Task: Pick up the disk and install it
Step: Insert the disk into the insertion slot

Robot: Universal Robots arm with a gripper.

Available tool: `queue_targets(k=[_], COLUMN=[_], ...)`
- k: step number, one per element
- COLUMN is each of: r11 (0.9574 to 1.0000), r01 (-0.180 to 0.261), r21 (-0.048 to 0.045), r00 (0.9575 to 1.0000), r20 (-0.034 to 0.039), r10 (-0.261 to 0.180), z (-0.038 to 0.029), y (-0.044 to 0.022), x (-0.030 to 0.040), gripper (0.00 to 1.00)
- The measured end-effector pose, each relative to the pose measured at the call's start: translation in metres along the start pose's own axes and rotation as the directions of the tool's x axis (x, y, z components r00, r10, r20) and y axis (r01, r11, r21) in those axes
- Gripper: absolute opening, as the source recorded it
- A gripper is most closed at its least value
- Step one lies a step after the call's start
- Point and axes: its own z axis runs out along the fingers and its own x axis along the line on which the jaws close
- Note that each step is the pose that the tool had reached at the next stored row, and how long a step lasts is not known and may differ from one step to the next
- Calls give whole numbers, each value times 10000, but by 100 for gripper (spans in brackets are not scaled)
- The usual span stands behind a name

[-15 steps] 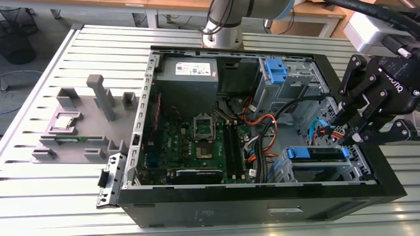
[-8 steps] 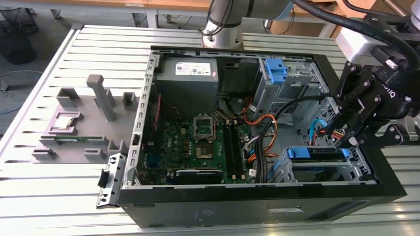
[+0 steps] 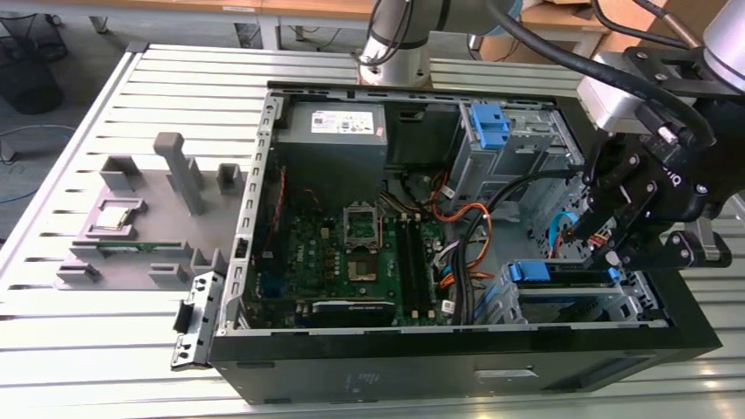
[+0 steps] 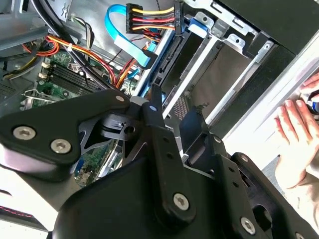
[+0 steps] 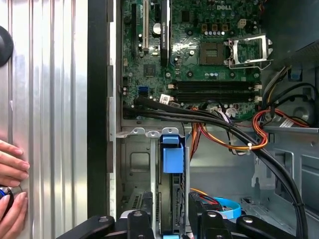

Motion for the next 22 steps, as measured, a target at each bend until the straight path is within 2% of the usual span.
queue_targets(k=[2, 8, 18, 22], r11=[10000, 10000, 10000, 10000], r01=[-1, -1, 16, 15], r21=[0, 0, -1, 1], r00=[10000, 10000, 10000, 10000], r20=[2, -1, -2, -37], r10=[1, 1, -16, -15], z=[11, 102, 151, 153], y=[0, -1, -10, -11], x=[0, -2, -22, -21], gripper=[42, 42, 42, 42])
